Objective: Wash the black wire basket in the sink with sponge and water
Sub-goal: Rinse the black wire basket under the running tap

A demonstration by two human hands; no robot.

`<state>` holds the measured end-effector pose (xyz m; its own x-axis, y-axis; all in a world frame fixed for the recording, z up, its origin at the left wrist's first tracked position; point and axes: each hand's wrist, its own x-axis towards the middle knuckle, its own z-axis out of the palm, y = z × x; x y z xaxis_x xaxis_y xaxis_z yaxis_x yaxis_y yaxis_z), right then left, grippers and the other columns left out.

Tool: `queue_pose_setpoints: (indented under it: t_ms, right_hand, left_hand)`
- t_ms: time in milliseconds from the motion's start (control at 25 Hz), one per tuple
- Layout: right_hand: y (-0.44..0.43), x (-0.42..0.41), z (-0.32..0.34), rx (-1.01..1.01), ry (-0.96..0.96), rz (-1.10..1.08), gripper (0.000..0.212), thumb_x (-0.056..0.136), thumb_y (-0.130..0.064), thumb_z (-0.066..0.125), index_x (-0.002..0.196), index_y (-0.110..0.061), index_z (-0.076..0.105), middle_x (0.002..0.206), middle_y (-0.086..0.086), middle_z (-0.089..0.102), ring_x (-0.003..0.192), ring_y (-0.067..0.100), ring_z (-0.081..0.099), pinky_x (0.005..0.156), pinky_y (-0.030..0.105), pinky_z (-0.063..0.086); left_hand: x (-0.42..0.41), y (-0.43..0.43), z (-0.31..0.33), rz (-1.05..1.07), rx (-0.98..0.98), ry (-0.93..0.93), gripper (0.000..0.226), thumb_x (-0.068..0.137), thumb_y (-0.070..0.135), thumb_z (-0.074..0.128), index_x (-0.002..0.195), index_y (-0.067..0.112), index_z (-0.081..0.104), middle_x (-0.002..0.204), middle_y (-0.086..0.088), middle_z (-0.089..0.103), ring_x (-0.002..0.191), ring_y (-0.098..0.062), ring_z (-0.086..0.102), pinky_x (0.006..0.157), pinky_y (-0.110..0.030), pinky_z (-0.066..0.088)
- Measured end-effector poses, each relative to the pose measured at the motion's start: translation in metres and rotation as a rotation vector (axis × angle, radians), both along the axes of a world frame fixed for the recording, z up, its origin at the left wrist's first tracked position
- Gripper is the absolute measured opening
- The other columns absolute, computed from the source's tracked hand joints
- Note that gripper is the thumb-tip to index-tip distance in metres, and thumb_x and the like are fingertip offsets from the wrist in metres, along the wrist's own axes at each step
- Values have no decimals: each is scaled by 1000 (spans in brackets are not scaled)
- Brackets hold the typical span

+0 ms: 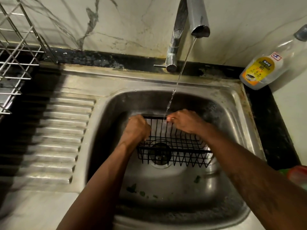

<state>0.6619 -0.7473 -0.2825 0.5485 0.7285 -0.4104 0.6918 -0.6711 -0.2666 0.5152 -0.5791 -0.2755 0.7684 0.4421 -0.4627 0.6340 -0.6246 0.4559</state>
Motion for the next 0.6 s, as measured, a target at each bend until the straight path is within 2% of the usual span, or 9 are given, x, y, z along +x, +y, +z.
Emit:
queue_pose_setpoints:
  t_ms: [80, 120, 200, 240, 320, 400, 440, 520, 600]
  right_hand:
    - [-31, 17, 4, -38, 8, -58, 29, 104, -45, 41, 113, -39, 68, 112, -1, 73, 102, 25, 68, 87, 39, 54]
    - [-34, 17, 6, -61, 12, -47, 28, 104, -44, 43, 110, -36, 69, 109, 0, 72, 100, 25, 68, 85, 37, 53]
    - [-13, 3, 7, -50, 54, 4, 28, 106, -42, 43, 111, -34, 70, 110, 1, 70, 102, 24, 66, 87, 39, 53]
    - [5, -8, 4, -16, 97, 28, 27, 106, -40, 44, 115, -34, 69, 112, 0, 69, 102, 23, 65, 90, 41, 53]
    - [42, -32, -3, 65, 103, 76, 24, 104, -34, 49, 119, -36, 68, 113, 0, 71, 99, 22, 66, 91, 44, 55]
    - [58, -41, -6, 132, 48, 69, 28, 103, -29, 50, 123, -39, 66, 115, -1, 72, 100, 23, 67, 91, 43, 56]
    - [53, -39, -4, 115, 43, 46, 28, 104, -29, 49, 124, -39, 65, 114, -2, 71, 100, 23, 67, 92, 43, 55]
    - [28, -25, 4, 36, 47, -3, 29, 106, -36, 43, 124, -37, 66, 110, -1, 69, 98, 22, 65, 92, 43, 54]
    - [-3, -4, 8, -51, 24, -59, 32, 106, -43, 39, 124, -38, 66, 118, 0, 69, 104, 24, 65, 93, 43, 52]
  left_hand:
    - [-3, 2, 1, -257, 341, 81, 15, 97, 7, 54, 97, 11, 68, 91, -8, 66, 78, -18, 67, 61, -27, 52]
    - [-2, 4, -6, -313, 378, 56, 17, 96, 5, 53, 100, 11, 69, 95, -7, 67, 83, -18, 67, 68, -30, 55]
    - [-4, -7, -6, -113, 112, -22, 14, 94, 7, 54, 97, 8, 69, 86, -4, 66, 74, -15, 66, 65, -26, 58]
    - [1, -11, 0, 85, -30, -68, 13, 93, 11, 56, 92, 7, 68, 75, -1, 62, 62, -12, 61, 52, -19, 53]
    - [3, -20, 6, 196, -134, -132, 17, 93, 18, 55, 82, 9, 65, 61, 2, 55, 46, -10, 53, 34, -14, 39]
    - [1, -16, 6, 145, -146, -120, 22, 95, 18, 55, 76, 12, 63, 61, 1, 57, 46, -10, 54, 35, -13, 41]
    - [1, -10, 2, 224, -142, -138, 22, 96, 15, 55, 76, 14, 63, 66, 1, 61, 51, -10, 58, 42, -14, 46]
    - [-8, 0, 12, -3, 86, 32, 18, 96, 9, 55, 82, 11, 66, 79, -1, 65, 68, -13, 64, 53, -23, 50]
    - [-13, 18, 7, -94, 295, -2, 19, 94, 3, 51, 84, 10, 66, 82, -3, 66, 73, -16, 65, 53, -26, 48]
